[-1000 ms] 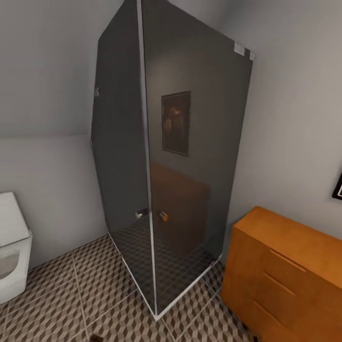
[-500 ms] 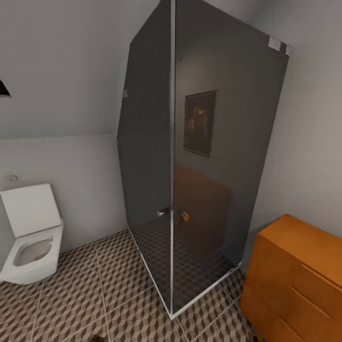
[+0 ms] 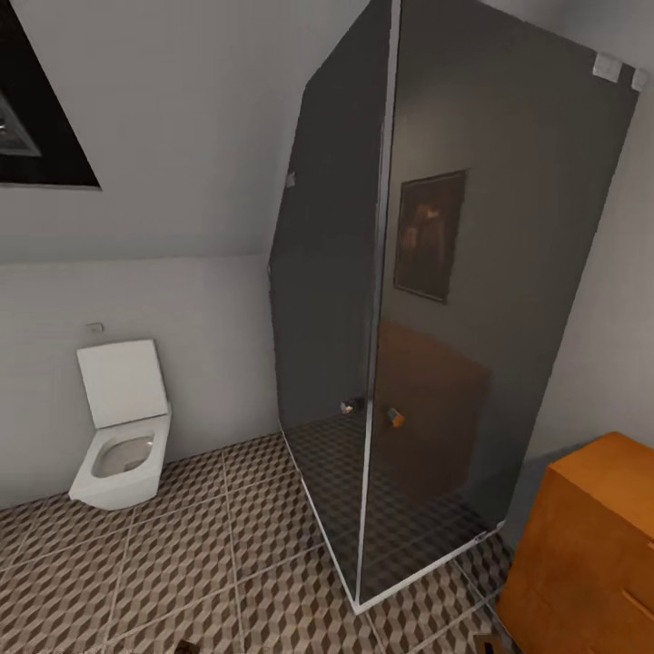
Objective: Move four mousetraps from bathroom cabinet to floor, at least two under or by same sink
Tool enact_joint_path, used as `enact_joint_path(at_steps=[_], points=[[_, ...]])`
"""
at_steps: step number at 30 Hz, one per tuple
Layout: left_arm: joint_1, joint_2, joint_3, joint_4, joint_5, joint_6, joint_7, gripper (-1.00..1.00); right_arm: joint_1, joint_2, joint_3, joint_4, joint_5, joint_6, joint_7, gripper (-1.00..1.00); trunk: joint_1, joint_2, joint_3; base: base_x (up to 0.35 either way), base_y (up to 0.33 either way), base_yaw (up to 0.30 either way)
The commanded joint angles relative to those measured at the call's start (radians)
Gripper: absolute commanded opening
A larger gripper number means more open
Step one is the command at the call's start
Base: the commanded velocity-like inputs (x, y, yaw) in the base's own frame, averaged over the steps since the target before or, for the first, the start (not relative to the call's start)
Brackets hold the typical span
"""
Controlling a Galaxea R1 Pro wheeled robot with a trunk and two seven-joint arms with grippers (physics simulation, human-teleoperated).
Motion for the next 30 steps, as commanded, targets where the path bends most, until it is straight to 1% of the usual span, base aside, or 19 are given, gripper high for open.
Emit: enact_joint_path(at_steps=[1, 7, 9, 10, 18, 30], points=[[-0.002, -0.001, -0.002, 0.004, -0.001, -0.006, 0.005, -1.00, -0.001, 0.000, 0.009, 0.002, -0.006, -0.003, -0.002, -1.00, 0.000, -0.002, -0.002, 0.000, 0.000, 0.300], [-0.002, -0.004, -0.002, 0.004, -0.001, -0.006, 0.005, -1.00, -0.001, 0.000, 0.009, 0.002, -0.006, -0.003, -0.002, -1.00, 0.000, -0.002, -0.002, 0.000, 0.000, 0.300], [-0.002, -0.017, -0.002, 0.004, -0.001, -0.006, 0.005, -1.00, -0.001, 0.000, 0.009, 0.002, -0.006, -0.002, -0.002, -1.00, 0.000, -0.002, -0.002, 0.000, 0.000, 0.300], [-0.002, -0.019, -0.002, 0.004, -0.001, -0.006, 0.005, -1.00, -0.001, 0.000, 0.009, 0.002, -0.006, -0.002, -0.002, -1.00, 0.000, -0.002, -0.002, 0.000, 0.000, 0.300], [-0.002, -0.022, -0.002, 0.004, -0.001, -0.006, 0.004, -1.00, -0.001, 0.000, 0.009, 0.002, -0.006, -0.002, -0.002, -1.00, 0.000, -0.002, -0.002, 0.005, 0.009, 0.300], [-0.002, -0.017, -0.002, 0.005, 0.001, -0.006, 0.005, -1.00, -0.001, 0.000, 0.009, 0.002, -0.006, -0.004, -0.002, -1.00, 0.000, -0.002, -0.002, 0.200, 0.222, 0.300]])
